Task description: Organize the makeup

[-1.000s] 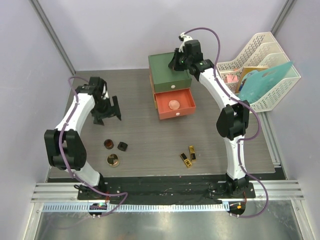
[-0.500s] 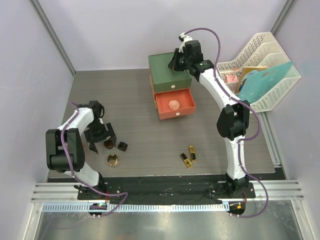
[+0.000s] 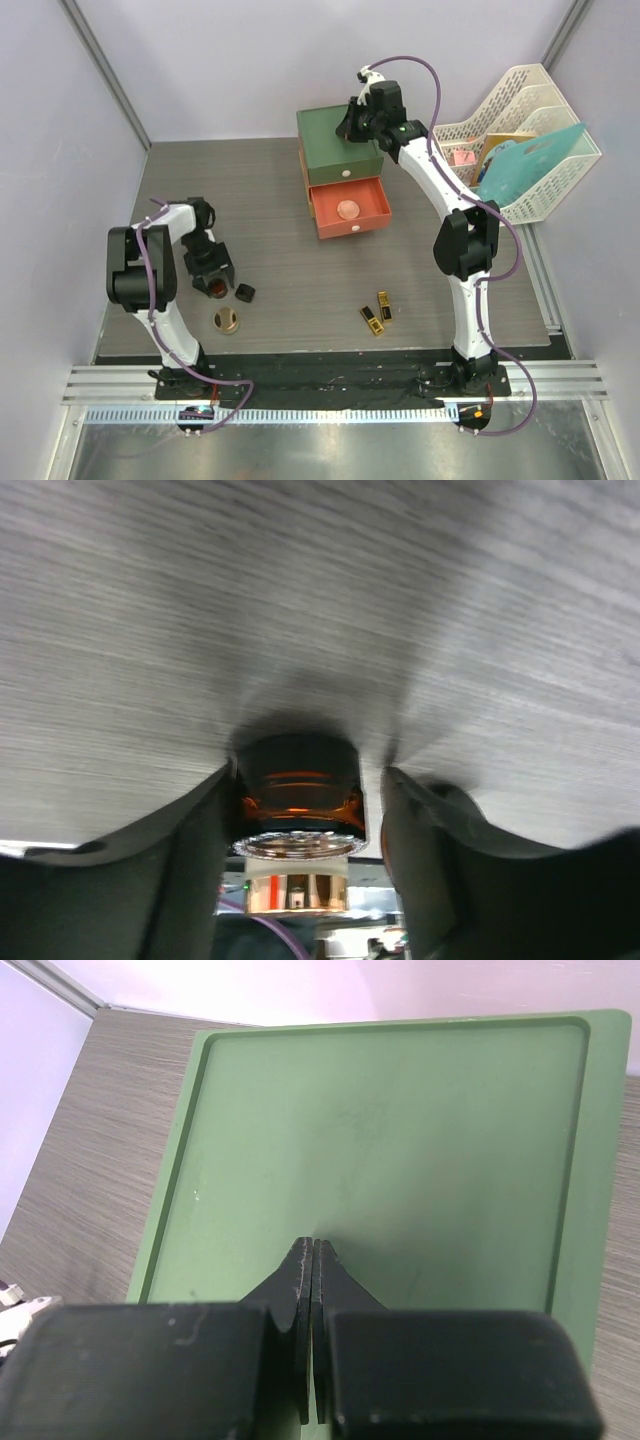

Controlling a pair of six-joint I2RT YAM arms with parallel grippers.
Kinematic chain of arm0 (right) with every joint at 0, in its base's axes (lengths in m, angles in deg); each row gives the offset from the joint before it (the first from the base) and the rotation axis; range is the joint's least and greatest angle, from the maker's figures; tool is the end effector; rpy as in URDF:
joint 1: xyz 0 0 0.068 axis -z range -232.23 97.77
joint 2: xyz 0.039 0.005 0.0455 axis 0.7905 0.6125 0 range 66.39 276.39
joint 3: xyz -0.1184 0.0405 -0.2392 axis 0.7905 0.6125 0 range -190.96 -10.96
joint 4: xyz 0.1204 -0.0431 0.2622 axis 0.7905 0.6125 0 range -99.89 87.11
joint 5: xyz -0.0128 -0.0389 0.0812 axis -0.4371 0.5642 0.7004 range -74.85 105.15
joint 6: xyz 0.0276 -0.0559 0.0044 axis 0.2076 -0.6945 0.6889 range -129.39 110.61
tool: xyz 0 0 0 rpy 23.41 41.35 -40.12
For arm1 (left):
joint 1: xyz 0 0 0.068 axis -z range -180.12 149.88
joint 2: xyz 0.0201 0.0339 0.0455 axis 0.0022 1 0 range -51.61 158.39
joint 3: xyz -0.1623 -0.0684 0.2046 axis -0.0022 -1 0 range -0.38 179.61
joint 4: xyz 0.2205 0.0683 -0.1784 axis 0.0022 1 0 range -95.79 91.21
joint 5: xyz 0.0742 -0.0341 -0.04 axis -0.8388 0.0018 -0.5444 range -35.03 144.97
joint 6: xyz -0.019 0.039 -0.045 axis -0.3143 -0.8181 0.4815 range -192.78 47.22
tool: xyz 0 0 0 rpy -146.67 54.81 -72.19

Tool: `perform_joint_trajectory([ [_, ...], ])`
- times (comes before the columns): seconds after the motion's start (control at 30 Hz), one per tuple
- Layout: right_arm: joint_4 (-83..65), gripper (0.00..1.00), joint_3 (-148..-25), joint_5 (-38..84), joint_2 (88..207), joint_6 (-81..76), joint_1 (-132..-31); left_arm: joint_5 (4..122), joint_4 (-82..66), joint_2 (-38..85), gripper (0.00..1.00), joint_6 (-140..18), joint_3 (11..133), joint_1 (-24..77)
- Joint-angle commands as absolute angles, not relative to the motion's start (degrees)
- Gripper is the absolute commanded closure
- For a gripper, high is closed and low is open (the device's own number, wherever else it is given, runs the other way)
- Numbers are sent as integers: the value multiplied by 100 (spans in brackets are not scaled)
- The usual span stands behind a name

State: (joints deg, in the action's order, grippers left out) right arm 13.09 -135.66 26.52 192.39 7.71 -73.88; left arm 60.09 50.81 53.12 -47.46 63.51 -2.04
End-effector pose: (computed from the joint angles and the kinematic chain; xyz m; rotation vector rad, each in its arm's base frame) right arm 0.5186 0.2159 0.3288 -0.2119 2.0310 0.6281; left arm 0.3196 0.0064 0.1099 0.7136 -2.9089 0.0917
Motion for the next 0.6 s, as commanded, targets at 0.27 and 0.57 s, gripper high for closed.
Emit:
perform_joint_trajectory([
  [0.27,2262,99,-13585,2728,19533,775,-7420,6340,5151,5404,97,-5124,6588,-223],
  [0.57,2271,99,-13576,2719,19542,766,-7429,6832,5801,5316,100,-5107,8659,-110],
])
